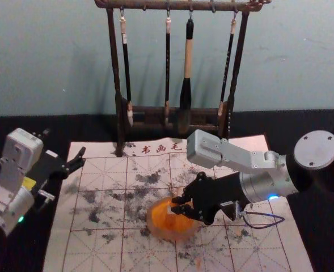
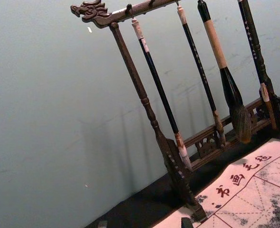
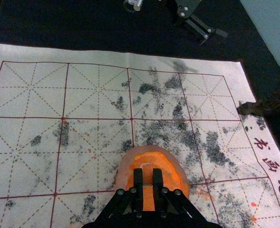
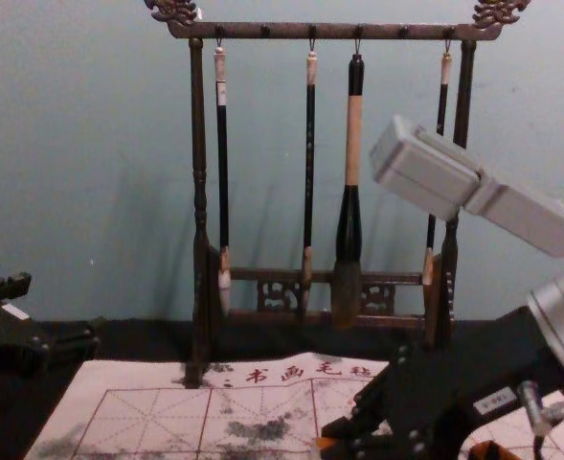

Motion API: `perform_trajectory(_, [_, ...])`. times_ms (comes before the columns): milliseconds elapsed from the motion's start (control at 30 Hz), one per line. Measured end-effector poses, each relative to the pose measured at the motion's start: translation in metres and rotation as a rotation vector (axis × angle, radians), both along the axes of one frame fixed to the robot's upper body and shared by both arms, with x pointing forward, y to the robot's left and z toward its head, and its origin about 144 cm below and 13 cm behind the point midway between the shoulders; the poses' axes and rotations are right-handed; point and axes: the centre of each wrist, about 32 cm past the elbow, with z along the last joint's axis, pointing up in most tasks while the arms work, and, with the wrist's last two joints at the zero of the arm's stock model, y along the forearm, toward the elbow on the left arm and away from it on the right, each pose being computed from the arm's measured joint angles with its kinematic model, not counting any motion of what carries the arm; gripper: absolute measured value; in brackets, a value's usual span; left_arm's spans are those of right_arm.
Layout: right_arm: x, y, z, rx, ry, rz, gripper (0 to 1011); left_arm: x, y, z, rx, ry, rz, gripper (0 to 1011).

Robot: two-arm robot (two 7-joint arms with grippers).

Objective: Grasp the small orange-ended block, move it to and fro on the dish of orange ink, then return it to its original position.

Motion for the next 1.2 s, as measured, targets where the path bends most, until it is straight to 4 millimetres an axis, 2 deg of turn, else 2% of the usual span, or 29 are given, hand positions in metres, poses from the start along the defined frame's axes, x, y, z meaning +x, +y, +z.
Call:
perform_trajectory(667, [0.006, 0.003, 0.000, -0.017, -0.006, -0.025, 88, 0.000, 0.000, 0.000, 0.000, 0.000, 0.000, 1001])
perform_trajectory(1200, [0.002, -0.011, 0.006, -0.033, -0.007, -0.047, 87, 0.000, 0.000, 0.000, 0.000, 0.000, 0.000, 1001])
